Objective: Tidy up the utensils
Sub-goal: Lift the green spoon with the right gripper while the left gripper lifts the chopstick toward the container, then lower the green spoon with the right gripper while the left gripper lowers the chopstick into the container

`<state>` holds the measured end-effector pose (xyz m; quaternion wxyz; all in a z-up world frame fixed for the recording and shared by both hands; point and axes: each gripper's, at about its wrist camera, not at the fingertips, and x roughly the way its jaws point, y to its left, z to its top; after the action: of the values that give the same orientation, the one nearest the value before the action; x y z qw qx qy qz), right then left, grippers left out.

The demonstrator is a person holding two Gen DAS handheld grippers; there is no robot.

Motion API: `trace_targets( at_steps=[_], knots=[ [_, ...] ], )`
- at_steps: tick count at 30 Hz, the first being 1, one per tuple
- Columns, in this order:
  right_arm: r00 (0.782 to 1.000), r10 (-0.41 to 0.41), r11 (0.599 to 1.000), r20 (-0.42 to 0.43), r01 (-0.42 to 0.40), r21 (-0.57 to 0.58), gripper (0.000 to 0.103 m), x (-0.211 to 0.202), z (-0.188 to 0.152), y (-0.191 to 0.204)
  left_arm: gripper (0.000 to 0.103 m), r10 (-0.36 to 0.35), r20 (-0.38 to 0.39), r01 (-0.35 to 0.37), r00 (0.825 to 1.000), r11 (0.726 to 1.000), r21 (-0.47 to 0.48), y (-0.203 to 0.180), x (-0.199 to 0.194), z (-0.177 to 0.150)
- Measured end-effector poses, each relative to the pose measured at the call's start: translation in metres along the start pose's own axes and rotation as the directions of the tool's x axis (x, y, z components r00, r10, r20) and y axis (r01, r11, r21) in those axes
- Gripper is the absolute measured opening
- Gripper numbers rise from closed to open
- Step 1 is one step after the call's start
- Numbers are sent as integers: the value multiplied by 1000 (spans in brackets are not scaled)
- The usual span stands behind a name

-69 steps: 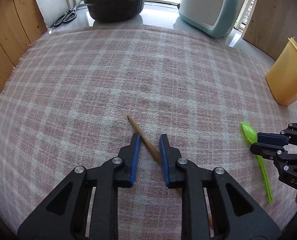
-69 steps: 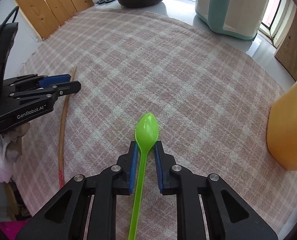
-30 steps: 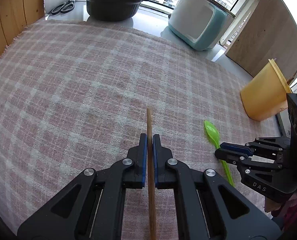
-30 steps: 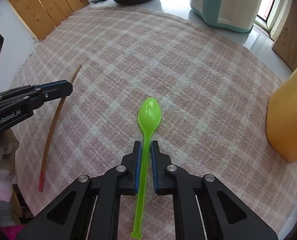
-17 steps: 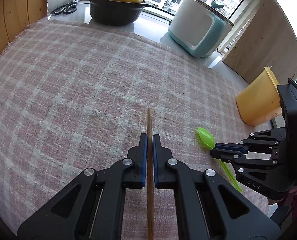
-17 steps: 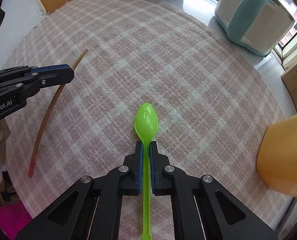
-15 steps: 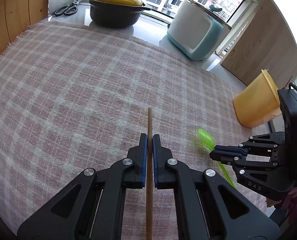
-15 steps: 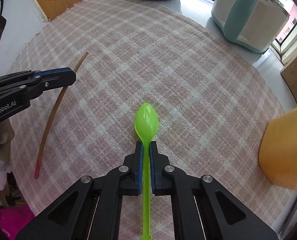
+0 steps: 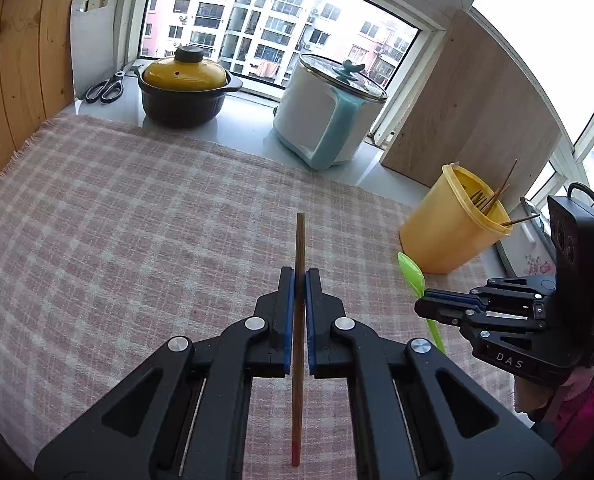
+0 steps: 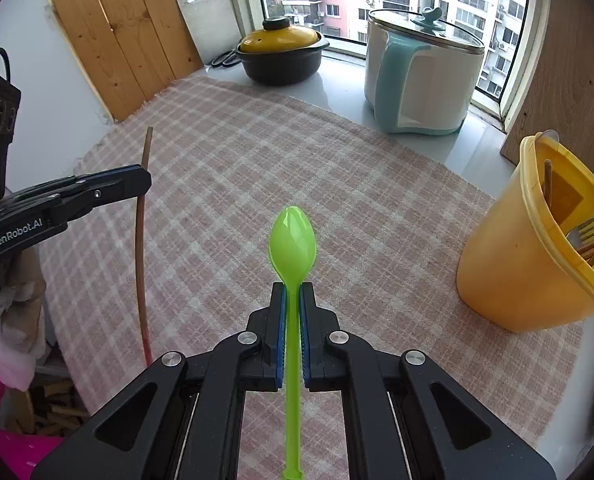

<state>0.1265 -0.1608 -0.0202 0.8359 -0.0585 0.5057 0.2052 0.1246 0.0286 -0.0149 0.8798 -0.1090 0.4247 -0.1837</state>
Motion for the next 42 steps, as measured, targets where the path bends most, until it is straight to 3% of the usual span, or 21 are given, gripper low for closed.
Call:
trace_targets(
  at_steps=[22, 33, 42],
  knots=[
    [983, -87, 996, 164, 84, 28, 5, -70, -9, -18, 3, -77, 124, 63, 989, 992, 109, -57, -51, 12],
    [962, -127, 990, 240, 111, 82, 5, -108, -2, -55, 3, -126, 163, 101, 979, 983, 152, -92, -49, 49],
    [935, -186, 980, 301, 154, 128, 5, -139, 17, -102, 3, -185, 197, 147, 963, 970, 192, -133, -42, 98]
  ],
)
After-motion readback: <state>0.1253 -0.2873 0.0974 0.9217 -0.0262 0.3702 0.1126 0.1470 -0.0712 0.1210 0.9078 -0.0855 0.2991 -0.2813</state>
